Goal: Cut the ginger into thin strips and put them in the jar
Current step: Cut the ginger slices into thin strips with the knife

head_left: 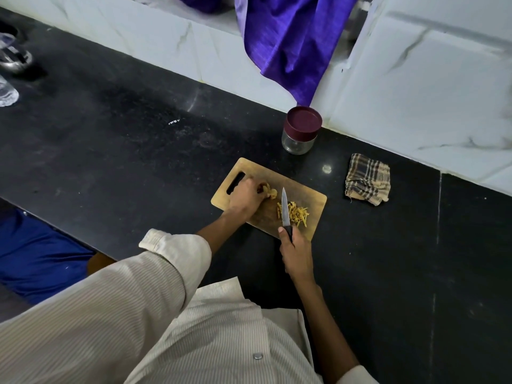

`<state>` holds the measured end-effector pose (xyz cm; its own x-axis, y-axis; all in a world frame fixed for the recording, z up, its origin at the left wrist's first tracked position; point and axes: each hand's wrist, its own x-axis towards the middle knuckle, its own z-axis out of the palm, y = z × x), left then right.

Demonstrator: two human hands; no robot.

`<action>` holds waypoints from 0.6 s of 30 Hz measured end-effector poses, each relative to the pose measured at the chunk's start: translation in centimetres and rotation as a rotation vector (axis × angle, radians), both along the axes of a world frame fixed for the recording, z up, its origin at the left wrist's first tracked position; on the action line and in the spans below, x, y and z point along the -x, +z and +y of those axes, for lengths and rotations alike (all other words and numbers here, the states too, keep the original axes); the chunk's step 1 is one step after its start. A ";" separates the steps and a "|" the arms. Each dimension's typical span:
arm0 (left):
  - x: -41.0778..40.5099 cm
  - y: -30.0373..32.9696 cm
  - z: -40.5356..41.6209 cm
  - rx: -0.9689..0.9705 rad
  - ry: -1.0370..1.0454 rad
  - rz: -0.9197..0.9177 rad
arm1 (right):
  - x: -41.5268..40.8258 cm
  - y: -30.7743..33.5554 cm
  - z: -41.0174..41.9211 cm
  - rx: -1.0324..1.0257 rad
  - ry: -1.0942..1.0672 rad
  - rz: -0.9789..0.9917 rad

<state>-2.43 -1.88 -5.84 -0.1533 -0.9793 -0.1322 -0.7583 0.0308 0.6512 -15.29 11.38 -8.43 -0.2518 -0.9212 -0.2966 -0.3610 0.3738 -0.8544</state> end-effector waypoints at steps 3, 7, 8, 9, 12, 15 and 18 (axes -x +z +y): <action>-0.1 0.3 -0.1 -0.005 0.011 0.001 | 0.1 -0.1 0.0 -0.004 0.005 0.001; -0.5 0.9 0.2 0.011 0.006 0.048 | 0.1 -0.2 -0.1 0.000 0.014 0.023; -0.5 1.0 0.3 0.013 0.016 0.072 | 0.1 -0.3 -0.1 0.005 0.012 0.028; -0.6 1.0 0.5 0.013 0.027 0.097 | 0.1 -0.3 -0.1 0.011 0.010 0.030; -1.0 0.8 1.1 0.017 0.046 0.126 | 0.1 -0.3 0.0 0.022 0.007 0.034; -1.3 0.8 2.2 0.046 0.036 0.087 | 0.1 -0.5 0.0 0.024 0.004 0.060; -1.6 0.8 3.7 0.099 -0.007 0.035 | 0.0 -0.3 0.0 0.016 0.008 0.079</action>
<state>-0.83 1.81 -5.00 -0.1630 -0.9862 -0.0290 -0.7344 0.1016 0.6711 -15.34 11.37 -8.77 -0.2666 -0.9277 -0.2614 -0.4303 0.3573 -0.8290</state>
